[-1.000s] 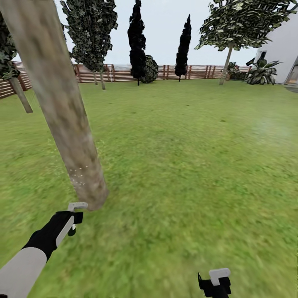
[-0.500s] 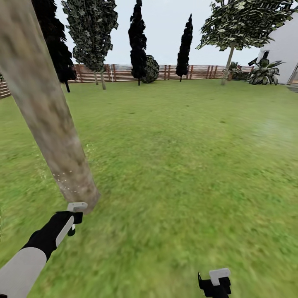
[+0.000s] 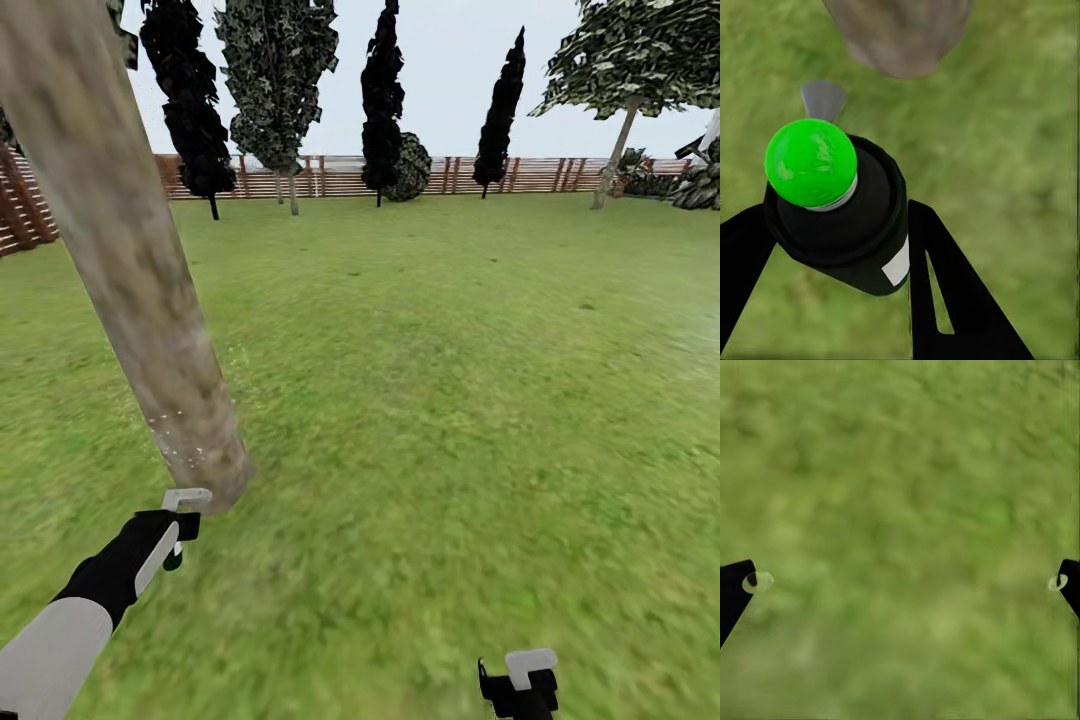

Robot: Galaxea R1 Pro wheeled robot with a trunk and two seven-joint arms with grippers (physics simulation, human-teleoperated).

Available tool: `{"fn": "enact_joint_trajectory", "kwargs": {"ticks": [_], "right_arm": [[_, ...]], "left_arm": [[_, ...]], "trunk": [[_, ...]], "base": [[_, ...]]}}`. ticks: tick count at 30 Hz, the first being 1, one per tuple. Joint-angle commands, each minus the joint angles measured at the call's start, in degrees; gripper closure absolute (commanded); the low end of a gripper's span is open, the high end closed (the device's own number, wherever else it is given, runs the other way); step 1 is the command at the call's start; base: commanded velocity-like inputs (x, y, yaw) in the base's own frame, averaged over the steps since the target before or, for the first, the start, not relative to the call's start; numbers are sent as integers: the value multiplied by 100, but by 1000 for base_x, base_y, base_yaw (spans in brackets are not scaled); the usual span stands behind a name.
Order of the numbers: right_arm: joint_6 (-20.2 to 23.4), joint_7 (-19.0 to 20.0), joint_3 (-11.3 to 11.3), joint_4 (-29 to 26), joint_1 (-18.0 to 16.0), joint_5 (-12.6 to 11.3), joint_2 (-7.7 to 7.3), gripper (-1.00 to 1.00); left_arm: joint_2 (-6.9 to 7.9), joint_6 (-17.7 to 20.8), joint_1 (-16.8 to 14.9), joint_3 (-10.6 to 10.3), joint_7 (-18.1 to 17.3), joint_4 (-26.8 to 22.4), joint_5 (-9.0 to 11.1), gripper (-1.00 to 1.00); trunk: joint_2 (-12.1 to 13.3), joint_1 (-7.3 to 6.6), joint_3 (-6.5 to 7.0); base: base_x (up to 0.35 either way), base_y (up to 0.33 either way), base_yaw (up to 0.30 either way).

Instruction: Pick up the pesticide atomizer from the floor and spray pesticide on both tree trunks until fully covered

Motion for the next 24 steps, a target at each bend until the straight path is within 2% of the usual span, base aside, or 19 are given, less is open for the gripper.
{"fn": "enact_joint_trajectory", "kwargs": {"ticks": [1, 11, 14, 16, 18, 20, 24], "right_arm": [[1, 0, 0, 0, -1, 0, 0, -100], [-1, 0, 0, 0, 0, 5, -5, -100], [-1, -1, 0, 0, -3, 8, -1, -100], [0, 0, 0, 0, -1, 8, 0, -100], [6, 0, 0, 0, -1, 8, 0, -100], [7, 0, 1, 0, -1, 8, 0, -100], [7, 0, 3, 0, 1, 8, 0, -100]], "left_arm": [[1, 0, 0, 0, 0, -2, -3, 100], [-5, 0, 0, 21, 13, -48, 22, 100], [-12, 15, 0, 256, 7, -521, 10, 100], [10, 10, 5, 501, -7, -640, 0, 100], [77, 9, 8, 640, -14, -664, 0, 100], [125, 9, 9, 690, -11, -671, 2, 100], [88, 9, 9, 648, -9, -606, -4, 100]], "trunk": [[0, 0, 0], [0, 0, 0], [0, 0, 0], [0, 0, 0], [0, 0, 0], [0, 0, 0], [0, 0, 0]], "base": [[160, -261, 69], [160, -261, 7], [160, -261, 156], [163, -258, 256], [165, -255, 271], [165, -253, 275], [165, -253, 276]]}}
